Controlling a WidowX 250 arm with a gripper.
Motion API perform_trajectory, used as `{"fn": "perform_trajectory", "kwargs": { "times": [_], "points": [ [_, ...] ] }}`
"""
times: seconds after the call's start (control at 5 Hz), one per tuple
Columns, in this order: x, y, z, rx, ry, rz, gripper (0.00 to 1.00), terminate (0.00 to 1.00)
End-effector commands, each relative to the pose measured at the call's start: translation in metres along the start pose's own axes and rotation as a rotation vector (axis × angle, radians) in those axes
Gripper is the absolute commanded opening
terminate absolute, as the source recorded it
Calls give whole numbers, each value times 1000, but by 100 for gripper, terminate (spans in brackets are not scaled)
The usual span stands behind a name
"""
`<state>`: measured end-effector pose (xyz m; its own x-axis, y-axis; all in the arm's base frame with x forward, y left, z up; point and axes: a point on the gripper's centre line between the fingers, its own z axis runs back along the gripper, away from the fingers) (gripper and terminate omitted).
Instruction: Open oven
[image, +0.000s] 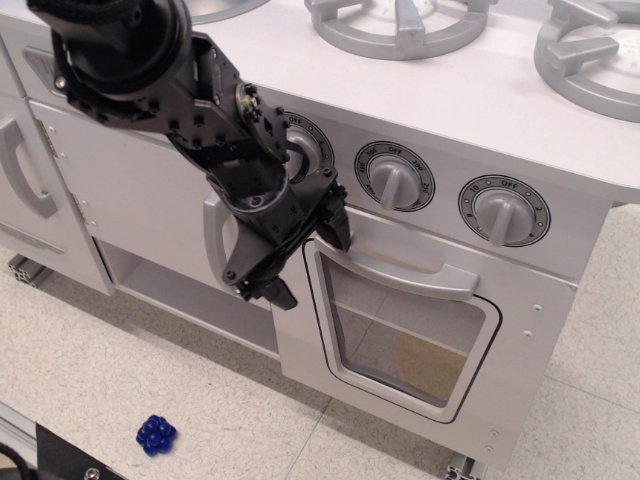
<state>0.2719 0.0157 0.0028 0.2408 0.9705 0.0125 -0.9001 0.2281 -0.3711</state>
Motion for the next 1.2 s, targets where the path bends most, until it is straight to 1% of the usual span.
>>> {"fn": "perform_trajectory", "kwargs": {
  "times": [0.0,0.2,0.4,0.6,0.8,1.0],
  "points": [
    [-10,-7,-8,-72,25,19,100,0],
    [-14,-9,-13,-83,43,19,100,0],
    [-15,-9,-22,-92,36,21,100,0],
    [-17,-2,-19,-74,36,9,100,0],
    [-16,13,-7,-19,17,1,100,0],
    [-20,32,6,40,2,-52,100,0]
  ]
}}
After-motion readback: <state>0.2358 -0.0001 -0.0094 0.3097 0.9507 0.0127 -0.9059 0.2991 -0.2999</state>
